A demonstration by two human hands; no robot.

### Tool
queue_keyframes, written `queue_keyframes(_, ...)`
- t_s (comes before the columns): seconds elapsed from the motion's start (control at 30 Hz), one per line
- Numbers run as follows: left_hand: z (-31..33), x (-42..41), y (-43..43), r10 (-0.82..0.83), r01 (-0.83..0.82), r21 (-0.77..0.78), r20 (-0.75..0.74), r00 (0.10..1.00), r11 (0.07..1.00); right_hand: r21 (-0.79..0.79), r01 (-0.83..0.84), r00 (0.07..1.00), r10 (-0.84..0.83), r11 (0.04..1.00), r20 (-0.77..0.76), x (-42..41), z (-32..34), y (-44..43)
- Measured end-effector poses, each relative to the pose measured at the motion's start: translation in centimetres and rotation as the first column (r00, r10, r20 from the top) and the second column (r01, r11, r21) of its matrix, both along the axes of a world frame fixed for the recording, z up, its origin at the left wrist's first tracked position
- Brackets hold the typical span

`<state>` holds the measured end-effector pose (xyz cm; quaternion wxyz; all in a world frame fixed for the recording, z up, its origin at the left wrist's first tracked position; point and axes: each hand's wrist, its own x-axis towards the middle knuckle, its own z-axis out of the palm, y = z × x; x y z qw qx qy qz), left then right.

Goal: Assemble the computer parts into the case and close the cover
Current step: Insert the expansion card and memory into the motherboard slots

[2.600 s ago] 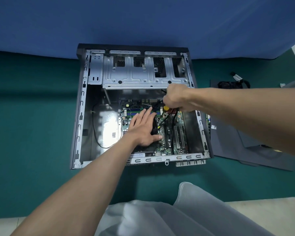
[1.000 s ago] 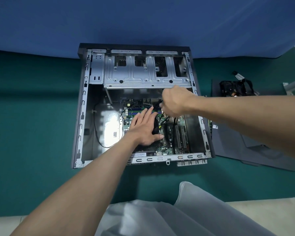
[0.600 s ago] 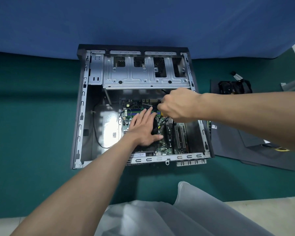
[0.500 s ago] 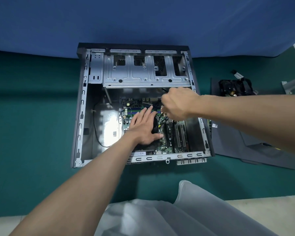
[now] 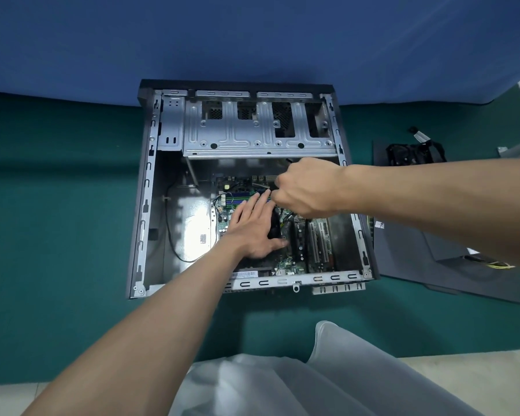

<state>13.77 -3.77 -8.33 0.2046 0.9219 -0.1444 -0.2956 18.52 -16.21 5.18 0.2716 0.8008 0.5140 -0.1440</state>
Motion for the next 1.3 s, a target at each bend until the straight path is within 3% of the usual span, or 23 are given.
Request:
queue_keyframes(0.07,-0.1,0.0,0.0,0.002,-0.002,-0.017,0.003,1.000,1.000,0.045,0.232,0.972,-0.230,0.972,-0.046,0.1,-0.1,0.3)
queue_keyframes(0.1,-0.1,0.0,0.0,0.002,-0.002,-0.024,0.001,1.000,1.000,0.073,0.444,0.893,-0.435,0.893,-0.114,0.3,-0.2,0.6)
queue_keyframes(0.13,-0.2,0.0,0.1,0.001,-0.001,-0.027,0.001,1.000,1.000,0.064,0.646,0.757,-0.627,0.761,-0.184,0.6,-0.5,0.9)
queue_keyframes(0.17,-0.2,0.0,0.1,0.000,0.000,-0.029,0.002,1.000,1.000,0.032,0.782,0.611,-0.756,0.623,-0.236,1.1,-0.6,1.2)
queue_keyframes(0.2,-0.3,0.0,0.1,0.001,-0.001,-0.031,0.003,1.000,1.000,-0.010,0.824,0.547,-0.801,0.566,-0.243,1.6,-0.4,1.5)
queue_keyframes(0.27,-0.3,0.0,0.1,0.005,-0.004,-0.027,0.002,1.000,1.000,-0.114,0.783,0.577,-0.782,0.611,-0.235,1.9,0.1,1.9)
queue_keyframes(0.33,-0.3,0.0,0.1,-0.001,0.001,-0.013,0.001,1.000,1.000,-0.194,0.649,0.708,-0.677,0.736,-0.199,1.2,0.9,2.1)
queue_keyframes(0.43,-0.3,0.1,0.0,-0.006,0.006,-0.001,0.006,1.000,1.000,-0.141,0.275,0.961,-0.276,0.951,0.014,0.1,1.1,1.7)
queue_keyframes(0.47,-0.3,0.1,0.0,-0.004,0.004,0.000,0.006,1.000,1.000,-0.098,0.141,0.987,-0.132,0.985,0.090,0.0,1.1,1.5)
queue_keyframes(0.53,-0.3,0.1,0.0,-0.006,0.006,0.000,0.003,1.000,1.000,-0.020,0.047,0.996,-0.046,0.999,0.074,-0.1,0.9,1.0)
queue_keyframes(0.6,-0.3,0.0,0.1,-0.006,0.006,-0.004,0.009,1.000,1.000,-0.008,0.112,0.993,-0.112,0.994,0.025,0.1,0.6,0.8)
queue_keyframes(0.63,-0.3,0.0,0.1,-0.003,0.004,-0.012,0.007,1.000,1.000,0.009,0.224,0.975,-0.224,0.975,-0.002,0.1,0.3,0.8)
queue_keyframes(0.67,-0.3,0.0,0.1,-0.001,0.001,-0.020,0.001,1.000,1.000,0.029,0.394,0.918,-0.391,0.919,-0.064,0.3,0.1,0.8)
queue_keyframes(0.73,-0.2,0.0,0.1,-0.002,0.002,-0.023,-0.003,1.000,1.000,0.040,0.727,0.676,-0.705,0.685,-0.217,0.8,-0.3,0.9)
queue_keyframes(0.77,-0.2,0.0,0.1,-0.003,0.003,-0.023,-0.001,1.000,1.000,0.019,0.798,0.587,-0.769,0.603,-0.253,1.2,-0.3,0.9)
queue_keyframes(0.8,-0.2,0.0,0.1,-0.002,0.002,-0.023,0.003,1.000,1.000,-0.021,0.810,0.561,-0.786,0.586,-0.259,1.6,0.0,1.0)
queue_keyframes(0.93,-0.2,-0.1,0.1,-0.004,0.004,-0.017,0.000,1.000,1.000,-0.165,0.652,0.698,-0.671,0.740,-0.249,0.9,0.5,0.7)
queue_keyframes(1.03,-0.1,-0.1,0.0,-0.005,0.005,-0.012,0.000,1.000,1.000,-0.072,0.285,0.955,-0.290,0.956,-0.063,0.0,0.2,-0.1)
queue_keyframes(1.1,-0.1,-0.1,0.1,-0.002,0.002,-0.002,0.006,1.000,1.000,0.011,0.092,0.996,-0.091,0.996,-0.022,0.1,-0.3,-0.4)
queue_keyframes(1.13,-0.2,-0.1,0.1,-0.003,0.003,-0.003,0.006,1.000,1.000,0.036,0.093,0.995,-0.092,0.995,-0.037,0.2,-0.3,-0.5)
queue_keyframes(1.2,-0.2,0.1,0.1,-0.003,0.003,-0.017,0.003,1.000,1.000,0.083,0.276,0.959,-0.269,0.958,-0.087,0.4,-0.5,-0.4)
queue_keyframes(1.23,-0.2,0.1,0.1,-0.001,0.001,-0.024,0.000,1.000,1.000,0.091,0.442,0.894,-0.430,0.892,-0.127,0.5,-0.7,-0.1)
queue_keyframes(1.3,-0.2,0.0,0.1,0.000,0.000,-0.030,0.000,1.000,1.000,0.083,0.771,0.630,-0.734,0.632,-0.254,1.2,-0.8,0.6)
